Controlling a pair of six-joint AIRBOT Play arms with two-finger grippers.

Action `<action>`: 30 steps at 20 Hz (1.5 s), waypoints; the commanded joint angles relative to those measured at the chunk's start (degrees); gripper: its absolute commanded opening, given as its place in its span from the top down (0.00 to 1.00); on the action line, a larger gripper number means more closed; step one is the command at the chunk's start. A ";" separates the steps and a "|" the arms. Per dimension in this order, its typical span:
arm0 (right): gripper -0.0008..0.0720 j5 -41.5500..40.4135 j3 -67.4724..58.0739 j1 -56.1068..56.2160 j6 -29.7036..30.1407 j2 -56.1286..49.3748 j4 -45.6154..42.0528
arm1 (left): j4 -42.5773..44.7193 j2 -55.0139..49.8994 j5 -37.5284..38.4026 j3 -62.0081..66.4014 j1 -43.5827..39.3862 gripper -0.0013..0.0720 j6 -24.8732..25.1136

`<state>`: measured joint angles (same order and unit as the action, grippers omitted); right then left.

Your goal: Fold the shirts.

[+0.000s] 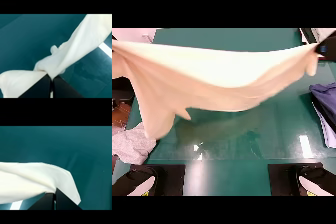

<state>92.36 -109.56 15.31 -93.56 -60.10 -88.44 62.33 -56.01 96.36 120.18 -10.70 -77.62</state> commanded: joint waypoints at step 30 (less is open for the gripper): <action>0.38 1.25 0.02 -15.47 4.96 -26.38 11.06 | -9.60 -19.61 -25.27 -58.53 9.73 0.14 1.16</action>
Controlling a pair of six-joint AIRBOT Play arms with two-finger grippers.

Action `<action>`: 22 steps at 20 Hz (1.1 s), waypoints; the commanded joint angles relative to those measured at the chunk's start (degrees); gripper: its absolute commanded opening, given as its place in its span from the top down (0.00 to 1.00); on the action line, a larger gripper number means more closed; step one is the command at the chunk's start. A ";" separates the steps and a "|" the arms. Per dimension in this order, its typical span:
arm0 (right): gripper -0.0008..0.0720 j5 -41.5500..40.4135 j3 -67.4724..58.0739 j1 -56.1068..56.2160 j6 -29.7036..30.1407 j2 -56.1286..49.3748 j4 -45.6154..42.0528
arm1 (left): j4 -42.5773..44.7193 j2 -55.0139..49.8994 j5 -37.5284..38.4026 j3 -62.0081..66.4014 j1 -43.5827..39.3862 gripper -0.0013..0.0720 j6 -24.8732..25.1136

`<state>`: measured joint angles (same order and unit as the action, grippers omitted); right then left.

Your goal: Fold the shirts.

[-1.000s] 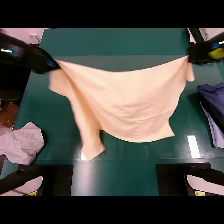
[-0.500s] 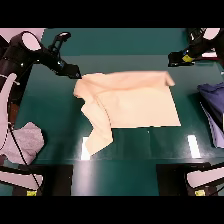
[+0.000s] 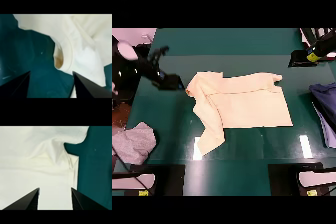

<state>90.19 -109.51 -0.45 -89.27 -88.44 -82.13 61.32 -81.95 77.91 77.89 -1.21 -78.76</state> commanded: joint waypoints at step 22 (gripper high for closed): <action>0.38 5.88 -0.02 7.48 0.68 4.07 4.42 | -19.45 12.61 -28.22 -27.91 -7.34 0.95 10.93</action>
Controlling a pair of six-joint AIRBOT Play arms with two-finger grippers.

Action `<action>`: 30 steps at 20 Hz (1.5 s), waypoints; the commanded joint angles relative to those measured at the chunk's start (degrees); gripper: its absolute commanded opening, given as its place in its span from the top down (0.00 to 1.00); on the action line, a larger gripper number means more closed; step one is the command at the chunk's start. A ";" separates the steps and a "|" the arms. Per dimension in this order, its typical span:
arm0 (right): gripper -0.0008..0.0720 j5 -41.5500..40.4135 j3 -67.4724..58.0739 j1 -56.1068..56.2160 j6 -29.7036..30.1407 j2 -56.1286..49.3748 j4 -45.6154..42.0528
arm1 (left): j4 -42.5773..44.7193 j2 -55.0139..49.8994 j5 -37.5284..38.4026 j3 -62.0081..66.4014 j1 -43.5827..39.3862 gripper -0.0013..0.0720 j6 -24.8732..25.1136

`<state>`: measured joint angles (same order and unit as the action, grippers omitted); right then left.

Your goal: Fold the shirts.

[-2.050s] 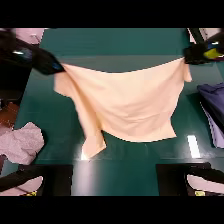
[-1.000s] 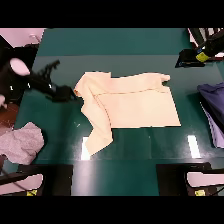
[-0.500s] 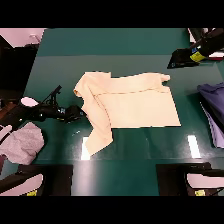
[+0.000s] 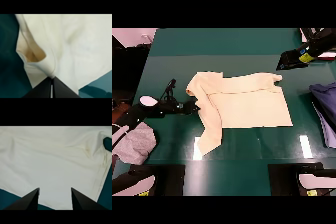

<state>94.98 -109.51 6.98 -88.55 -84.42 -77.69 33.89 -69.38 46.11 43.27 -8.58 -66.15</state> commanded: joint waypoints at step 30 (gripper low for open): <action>0.38 1.03 -0.02 0.04 -0.04 0.04 -0.04 | 18.56 6.75 17.09 -12.46 19.39 0.30 -6.14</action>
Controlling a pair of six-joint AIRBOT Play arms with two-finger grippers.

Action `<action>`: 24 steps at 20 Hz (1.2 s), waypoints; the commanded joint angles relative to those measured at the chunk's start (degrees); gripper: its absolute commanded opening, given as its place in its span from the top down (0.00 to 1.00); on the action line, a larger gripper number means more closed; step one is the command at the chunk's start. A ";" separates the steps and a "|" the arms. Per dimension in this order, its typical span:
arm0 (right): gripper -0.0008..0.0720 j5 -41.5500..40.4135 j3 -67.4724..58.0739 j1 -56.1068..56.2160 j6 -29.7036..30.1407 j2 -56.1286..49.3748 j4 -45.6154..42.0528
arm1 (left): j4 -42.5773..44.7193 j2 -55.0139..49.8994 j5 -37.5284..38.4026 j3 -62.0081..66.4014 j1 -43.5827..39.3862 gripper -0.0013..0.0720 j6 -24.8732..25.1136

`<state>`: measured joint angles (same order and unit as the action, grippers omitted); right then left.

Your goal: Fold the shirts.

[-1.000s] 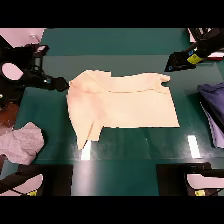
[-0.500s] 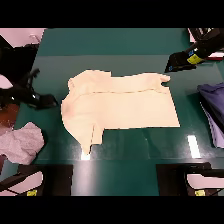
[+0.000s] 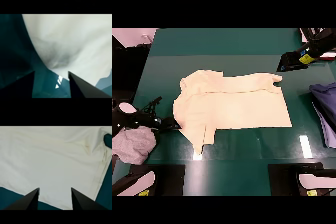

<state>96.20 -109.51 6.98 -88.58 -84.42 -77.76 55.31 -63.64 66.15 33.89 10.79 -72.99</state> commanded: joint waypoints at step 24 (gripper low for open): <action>0.38 -12.31 55.78 -25.73 4.87 21.24 0.28 | 2.69 1.01 1.97 21.73 -9.51 0.95 2.49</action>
<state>91.20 -68.49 -11.31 -85.91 -68.27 -77.56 57.17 -62.59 66.59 52.62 1.39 -70.54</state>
